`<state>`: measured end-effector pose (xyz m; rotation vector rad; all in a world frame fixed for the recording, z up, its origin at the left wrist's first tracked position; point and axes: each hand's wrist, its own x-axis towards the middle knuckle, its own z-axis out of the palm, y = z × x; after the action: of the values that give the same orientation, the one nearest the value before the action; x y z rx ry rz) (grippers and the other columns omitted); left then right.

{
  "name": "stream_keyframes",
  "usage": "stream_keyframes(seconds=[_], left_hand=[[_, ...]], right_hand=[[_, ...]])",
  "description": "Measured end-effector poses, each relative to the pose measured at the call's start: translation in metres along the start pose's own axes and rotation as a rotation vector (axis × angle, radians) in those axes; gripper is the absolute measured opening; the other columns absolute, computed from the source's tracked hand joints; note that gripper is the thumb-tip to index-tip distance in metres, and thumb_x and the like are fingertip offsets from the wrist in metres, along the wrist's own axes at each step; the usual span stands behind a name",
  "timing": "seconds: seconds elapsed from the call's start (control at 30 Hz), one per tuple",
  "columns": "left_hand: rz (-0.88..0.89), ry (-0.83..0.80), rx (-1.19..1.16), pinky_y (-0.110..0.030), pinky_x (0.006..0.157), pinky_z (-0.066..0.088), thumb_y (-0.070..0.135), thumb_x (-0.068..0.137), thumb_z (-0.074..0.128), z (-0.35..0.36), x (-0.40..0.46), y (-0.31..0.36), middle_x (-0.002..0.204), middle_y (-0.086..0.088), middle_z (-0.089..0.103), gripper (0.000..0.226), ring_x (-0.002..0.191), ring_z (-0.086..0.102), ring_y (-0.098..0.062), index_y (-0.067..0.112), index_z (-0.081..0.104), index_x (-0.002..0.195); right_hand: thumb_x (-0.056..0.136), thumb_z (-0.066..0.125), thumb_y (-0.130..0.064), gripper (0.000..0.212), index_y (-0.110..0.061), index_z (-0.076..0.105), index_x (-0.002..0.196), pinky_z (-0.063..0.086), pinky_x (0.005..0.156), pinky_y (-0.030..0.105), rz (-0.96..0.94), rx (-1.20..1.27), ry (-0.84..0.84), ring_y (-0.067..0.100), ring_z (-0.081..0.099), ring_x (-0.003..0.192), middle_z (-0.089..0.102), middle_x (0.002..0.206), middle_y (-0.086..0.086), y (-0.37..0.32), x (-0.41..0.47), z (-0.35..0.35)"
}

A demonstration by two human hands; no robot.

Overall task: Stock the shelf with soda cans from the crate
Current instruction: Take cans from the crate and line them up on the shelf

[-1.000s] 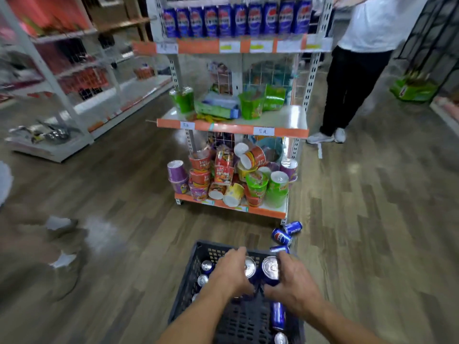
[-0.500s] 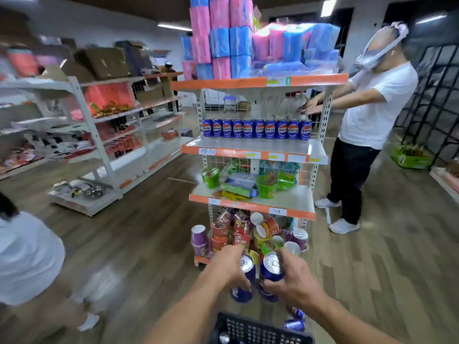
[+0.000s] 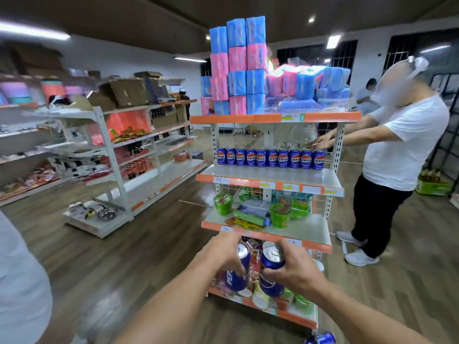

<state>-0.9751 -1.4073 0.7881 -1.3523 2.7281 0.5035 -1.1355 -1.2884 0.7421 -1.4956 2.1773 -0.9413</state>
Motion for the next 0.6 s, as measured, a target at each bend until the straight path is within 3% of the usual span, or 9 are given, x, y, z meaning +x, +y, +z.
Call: stream_keyframes(seconds=[0.23, 0.43, 0.6], left_hand=[[-0.03, 0.022, -0.001, -0.037, 0.086, 0.057, 0.032, 0.064, 0.09, -0.023, 0.027, -0.001, 0.126, 0.001, 0.062, 0.071, 0.108, 0.063, -0.022, 0.019, 0.056, 0.126], [-0.073, 0.036, -0.015, -0.033, 0.078, 0.054, 0.03, 0.067, 0.089, -0.044, 0.054, 0.0, 0.126, -0.003, 0.062, 0.07, 0.109, 0.062, -0.023, 0.016, 0.056, 0.127], [-0.083, 0.036, -0.014, -0.035, 0.085, 0.055, 0.031, 0.067, 0.09, -0.056, 0.078, -0.005, 0.133, -0.002, 0.059, 0.077, 0.116, 0.061, -0.025, 0.016, 0.055, 0.133]], right_hand=[[0.062, 0.082, -0.041, 0.049, -0.028, 0.053, 0.099, 0.046, 0.06, 0.017, -0.022, -0.035, -0.031, 0.004, 0.06, 0.08, 0.064, 0.093, -0.009, -0.008, 0.043, -0.012], [0.063, 0.082, -0.039, 0.049, -0.023, 0.055, 0.1, 0.057, 0.068, 0.027, -0.037, -0.054, -0.027, 0.01, 0.063, 0.081, 0.066, 0.093, -0.006, -0.012, 0.083, -0.017], [0.064, 0.082, -0.041, 0.047, -0.023, 0.055, 0.098, 0.054, 0.063, 0.023, -0.035, -0.069, -0.012, 0.009, 0.062, 0.08, 0.066, 0.093, -0.006, -0.015, 0.117, -0.021]])
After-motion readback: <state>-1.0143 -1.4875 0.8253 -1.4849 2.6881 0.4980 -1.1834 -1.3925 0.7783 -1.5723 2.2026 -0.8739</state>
